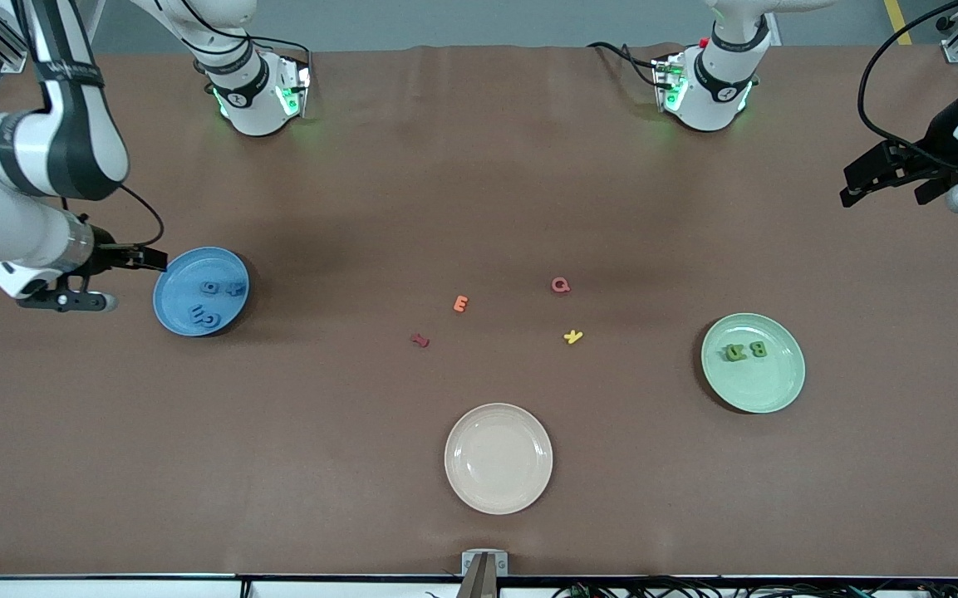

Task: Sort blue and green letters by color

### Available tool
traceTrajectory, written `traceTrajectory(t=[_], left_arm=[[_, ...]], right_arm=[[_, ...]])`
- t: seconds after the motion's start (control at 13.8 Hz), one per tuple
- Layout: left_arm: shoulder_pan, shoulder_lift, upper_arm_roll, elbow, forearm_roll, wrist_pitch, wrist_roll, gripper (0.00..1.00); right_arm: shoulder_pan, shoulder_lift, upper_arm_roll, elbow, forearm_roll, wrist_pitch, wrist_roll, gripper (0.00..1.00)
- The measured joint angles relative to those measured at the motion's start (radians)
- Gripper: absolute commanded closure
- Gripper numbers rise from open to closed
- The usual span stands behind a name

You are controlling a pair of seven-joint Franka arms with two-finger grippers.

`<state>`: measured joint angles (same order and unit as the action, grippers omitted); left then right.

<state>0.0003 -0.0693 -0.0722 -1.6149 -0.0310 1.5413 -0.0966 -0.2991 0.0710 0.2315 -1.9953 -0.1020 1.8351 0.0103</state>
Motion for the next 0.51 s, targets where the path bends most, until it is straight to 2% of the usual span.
traceTrajectory(t=[0.14, 0.29, 0.51], left_arm=[[0.0, 0.0, 0.0, 0.001, 0.0, 0.002, 0.0, 0.0], [0.0, -0.002, 0.0, 0.002, 0.0, 0.002, 0.0, 0.0], [0.001, -0.006, 0.001, 0.002, 0.0, 0.001, 0.0, 0.0]], right_arm=[[0.035, -0.008, -0.009, 0.134, 0.0, -0.136, 0.0, 0.0], [0.086, -0.011, -0.045, 0.242, 0.001, -0.233, 0.0, 0.0], [0.118, -0.011, -0.065, 0.321, 0.003, -0.306, 0.0, 0.0]])
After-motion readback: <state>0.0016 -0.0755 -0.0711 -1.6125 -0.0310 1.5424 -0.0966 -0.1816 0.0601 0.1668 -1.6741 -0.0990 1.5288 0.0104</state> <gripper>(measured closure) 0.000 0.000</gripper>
